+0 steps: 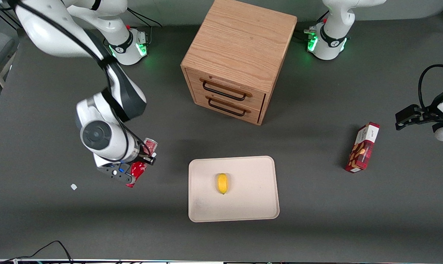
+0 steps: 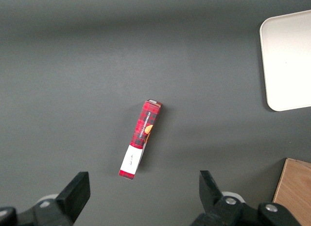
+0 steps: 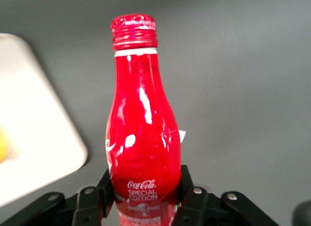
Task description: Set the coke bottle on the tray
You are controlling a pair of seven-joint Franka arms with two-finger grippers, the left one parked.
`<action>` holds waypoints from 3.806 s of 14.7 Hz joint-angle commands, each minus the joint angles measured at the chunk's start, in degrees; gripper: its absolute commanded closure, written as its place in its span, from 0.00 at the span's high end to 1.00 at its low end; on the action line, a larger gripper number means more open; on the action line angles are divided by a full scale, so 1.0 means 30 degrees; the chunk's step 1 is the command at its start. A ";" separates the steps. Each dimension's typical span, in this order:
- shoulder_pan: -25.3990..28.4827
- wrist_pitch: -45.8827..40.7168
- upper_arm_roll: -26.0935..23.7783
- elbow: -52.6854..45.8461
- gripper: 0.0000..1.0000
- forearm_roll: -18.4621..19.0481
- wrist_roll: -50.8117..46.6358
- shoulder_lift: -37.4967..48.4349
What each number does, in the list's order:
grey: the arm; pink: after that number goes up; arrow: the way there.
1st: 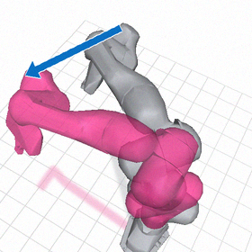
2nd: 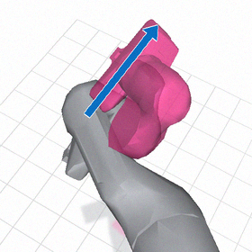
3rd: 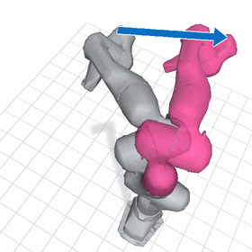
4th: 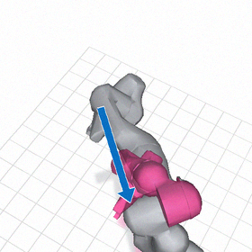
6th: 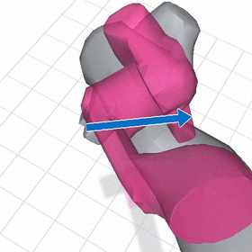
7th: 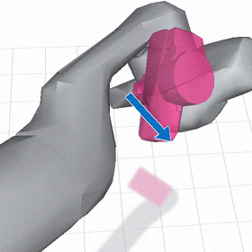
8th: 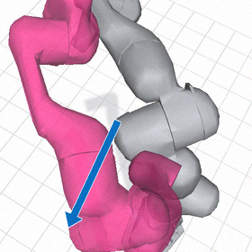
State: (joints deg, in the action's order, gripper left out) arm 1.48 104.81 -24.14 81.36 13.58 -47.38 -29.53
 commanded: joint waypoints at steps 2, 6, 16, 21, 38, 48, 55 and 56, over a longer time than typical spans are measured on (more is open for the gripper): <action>0.0296 -0.1102 -0.1587 -0.4552 0.00 -0.0275 0.3455 -0.1313; 0.1468 0.1115 -0.2997 -0.7638 0.00 -0.0543 0.3577 -0.5469; 0.2466 0.5898 -0.1885 -0.7286 0.00 0.0014 0.2816 -1.0632; 0.2876 0.6428 -0.1241 -0.6995 0.00 0.0044 0.2610 -1.0985; 0.2031 0.0469 -0.1269 -0.6729 1.00 0.1245 0.2433 -0.5637; 0.0034 -0.9068 0.4458 -0.4604 1.00 -0.3403 1.0506 0.5669; 0.0239 -0.4352 0.7432 0.6891 1.00 -0.5200 1.2046 1.3066; 0.0298 -0.4265 0.7315 0.7126 1.00 -0.5200 1.2015 1.3183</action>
State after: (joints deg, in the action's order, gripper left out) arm 1.63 88.97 -1.91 96.32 -0.91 -10.73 6.17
